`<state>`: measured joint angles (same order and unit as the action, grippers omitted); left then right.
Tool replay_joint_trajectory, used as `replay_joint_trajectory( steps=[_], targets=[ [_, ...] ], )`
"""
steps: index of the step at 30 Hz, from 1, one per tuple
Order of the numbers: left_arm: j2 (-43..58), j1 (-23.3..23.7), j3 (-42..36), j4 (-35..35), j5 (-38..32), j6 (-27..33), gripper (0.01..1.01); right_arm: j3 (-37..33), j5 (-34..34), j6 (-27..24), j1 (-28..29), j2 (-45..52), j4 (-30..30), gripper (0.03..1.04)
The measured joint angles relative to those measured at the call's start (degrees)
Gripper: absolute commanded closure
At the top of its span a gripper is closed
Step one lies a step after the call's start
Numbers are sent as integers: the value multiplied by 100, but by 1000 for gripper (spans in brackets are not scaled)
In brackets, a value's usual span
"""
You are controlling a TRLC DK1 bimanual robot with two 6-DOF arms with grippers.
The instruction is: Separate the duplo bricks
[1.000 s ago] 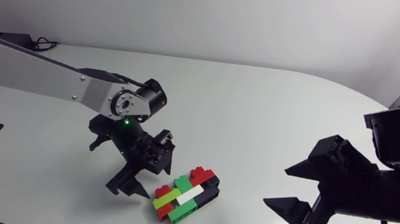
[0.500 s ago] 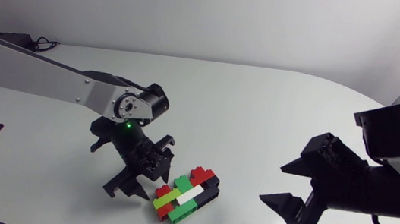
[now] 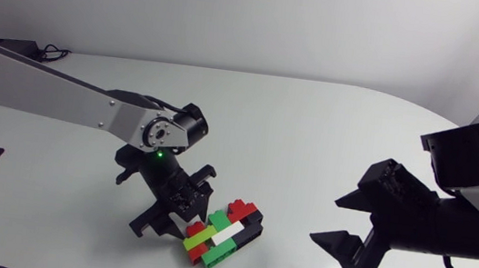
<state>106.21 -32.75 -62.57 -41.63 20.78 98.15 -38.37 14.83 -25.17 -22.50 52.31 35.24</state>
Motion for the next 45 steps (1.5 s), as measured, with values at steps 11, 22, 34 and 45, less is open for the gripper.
replay_joint_trajectory(
  steps=[11, 22, 34, 45],
  targets=[
    [4, -149, 94, 133, -133, 212, 744, 2, 0, -33, 81, 4, -55, 62],
    [-42, -151, 118, 138, -262, 391, 810, 146, 22, -142, 201, 2, -133, 62],
    [-1250, 42, 173, 197, -2393, 780, 815, 415, 131, -146, 201, -195, -229, 62],
    [-2138, -619, 850, 1456, -4935, 1541, 831, 435, 133, -149, 199, -605, -232, 62]
  ],
)
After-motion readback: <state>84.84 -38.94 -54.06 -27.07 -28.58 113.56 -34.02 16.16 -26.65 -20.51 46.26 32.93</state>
